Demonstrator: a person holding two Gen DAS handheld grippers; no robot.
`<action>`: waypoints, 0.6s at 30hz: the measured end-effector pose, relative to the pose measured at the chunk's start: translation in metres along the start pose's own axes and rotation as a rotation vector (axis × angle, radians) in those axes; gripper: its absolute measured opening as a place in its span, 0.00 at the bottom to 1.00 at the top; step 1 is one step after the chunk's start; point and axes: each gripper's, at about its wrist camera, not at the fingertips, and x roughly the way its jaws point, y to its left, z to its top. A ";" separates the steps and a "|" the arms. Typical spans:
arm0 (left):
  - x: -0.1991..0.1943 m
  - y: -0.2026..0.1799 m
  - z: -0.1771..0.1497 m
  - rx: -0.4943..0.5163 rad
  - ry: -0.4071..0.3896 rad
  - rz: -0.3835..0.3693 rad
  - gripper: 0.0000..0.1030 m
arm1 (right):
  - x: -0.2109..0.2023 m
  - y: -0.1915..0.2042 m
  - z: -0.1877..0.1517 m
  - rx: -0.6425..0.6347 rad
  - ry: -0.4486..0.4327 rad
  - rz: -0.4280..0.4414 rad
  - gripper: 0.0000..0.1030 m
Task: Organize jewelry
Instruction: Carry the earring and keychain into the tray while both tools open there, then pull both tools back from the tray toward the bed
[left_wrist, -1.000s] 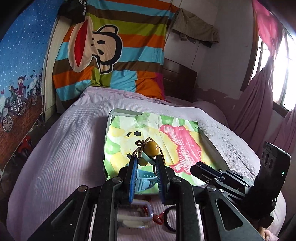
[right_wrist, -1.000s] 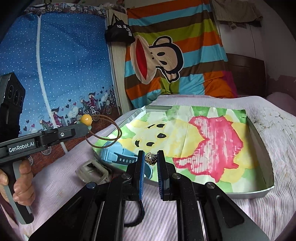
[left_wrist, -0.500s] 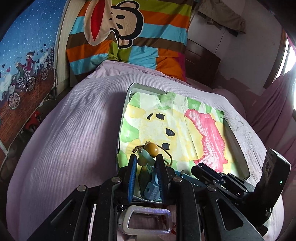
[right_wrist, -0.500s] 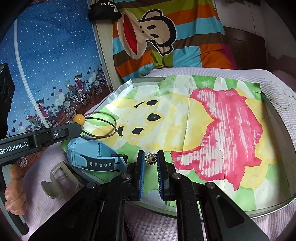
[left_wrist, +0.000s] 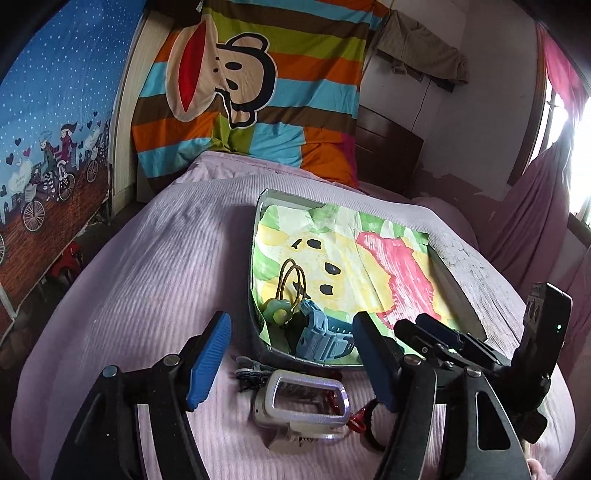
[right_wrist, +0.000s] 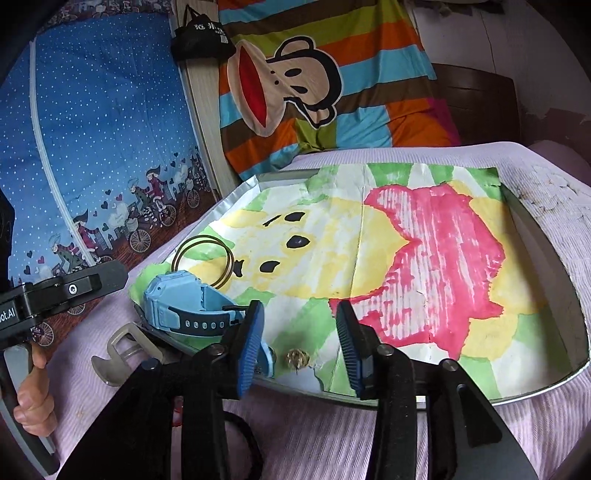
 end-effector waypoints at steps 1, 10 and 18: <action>-0.005 -0.001 -0.002 0.009 -0.015 0.003 0.74 | -0.006 0.000 -0.001 0.002 -0.017 0.000 0.44; -0.047 0.000 -0.021 0.039 -0.154 0.096 1.00 | -0.063 0.010 -0.010 -0.022 -0.195 -0.054 0.77; -0.072 -0.005 -0.039 0.123 -0.220 0.160 1.00 | -0.112 0.025 -0.028 -0.064 -0.313 -0.099 0.99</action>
